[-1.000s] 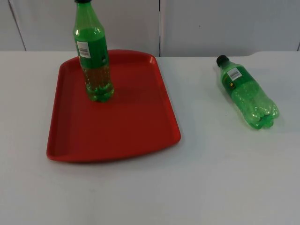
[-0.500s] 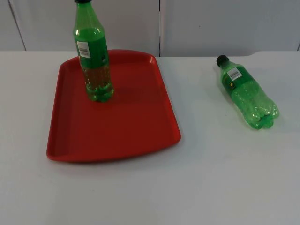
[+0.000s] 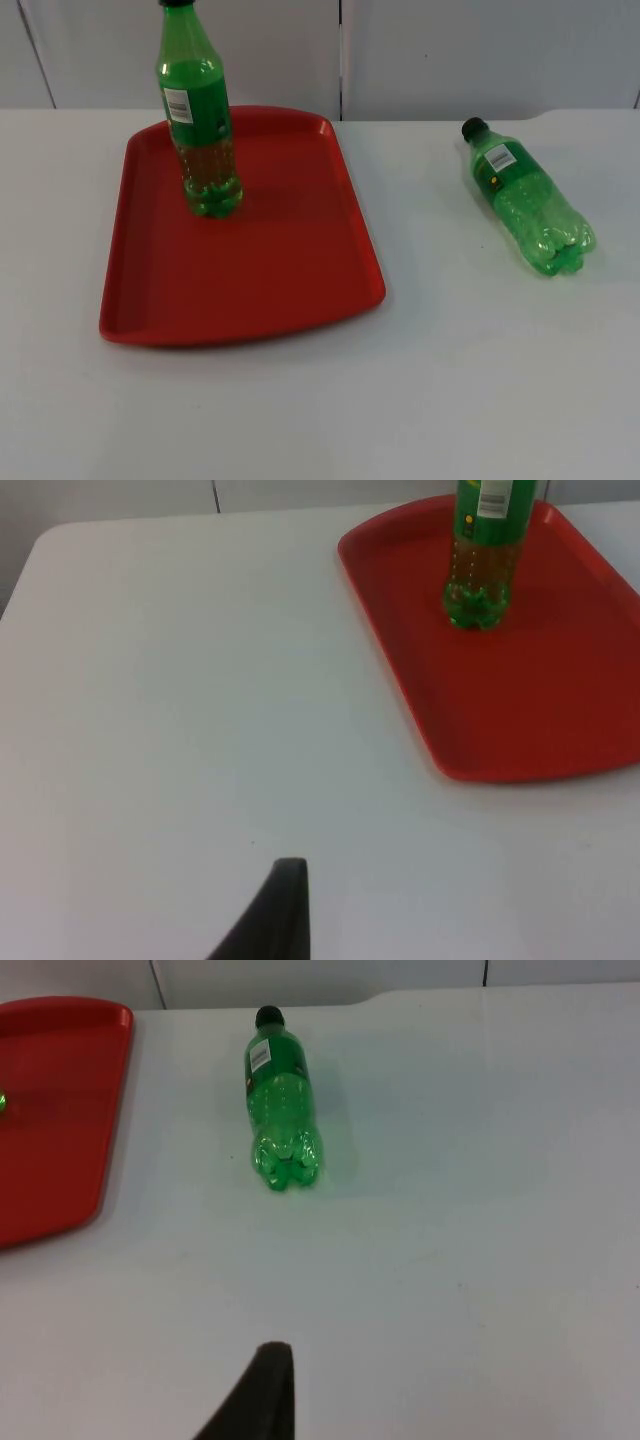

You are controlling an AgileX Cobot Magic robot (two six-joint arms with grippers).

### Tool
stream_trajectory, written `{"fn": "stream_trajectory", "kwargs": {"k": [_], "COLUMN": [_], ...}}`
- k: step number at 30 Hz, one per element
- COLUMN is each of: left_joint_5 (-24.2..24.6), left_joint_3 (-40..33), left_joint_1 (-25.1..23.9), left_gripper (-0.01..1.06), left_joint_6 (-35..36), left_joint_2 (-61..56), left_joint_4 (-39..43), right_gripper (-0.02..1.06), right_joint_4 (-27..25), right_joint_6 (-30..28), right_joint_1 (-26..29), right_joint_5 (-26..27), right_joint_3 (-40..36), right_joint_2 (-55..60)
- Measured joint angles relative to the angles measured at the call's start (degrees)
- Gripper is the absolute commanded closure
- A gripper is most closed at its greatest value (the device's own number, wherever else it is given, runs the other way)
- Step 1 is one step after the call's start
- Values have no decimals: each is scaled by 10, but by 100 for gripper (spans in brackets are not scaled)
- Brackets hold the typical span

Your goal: Place the bottle upright on the tray.

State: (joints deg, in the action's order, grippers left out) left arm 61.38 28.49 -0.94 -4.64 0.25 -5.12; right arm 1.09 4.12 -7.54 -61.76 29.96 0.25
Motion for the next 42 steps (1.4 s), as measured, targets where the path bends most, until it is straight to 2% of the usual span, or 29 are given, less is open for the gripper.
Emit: {"fn": "stream_trajectory", "kwargs": {"k": [42], "left_joint_5": [1], "left_joint_3": [0], "left_joint_1": [0], "left_gripper": [0], "left_joint_6": [0], "left_joint_2": [0], "left_joint_4": [0], "right_gripper": [-1], "right_joint_4": [0], "right_joint_6": [0], "right_joint_1": [0], "right_joint_5": [0], "right_joint_3": [0], "right_joint_2": [0]}}
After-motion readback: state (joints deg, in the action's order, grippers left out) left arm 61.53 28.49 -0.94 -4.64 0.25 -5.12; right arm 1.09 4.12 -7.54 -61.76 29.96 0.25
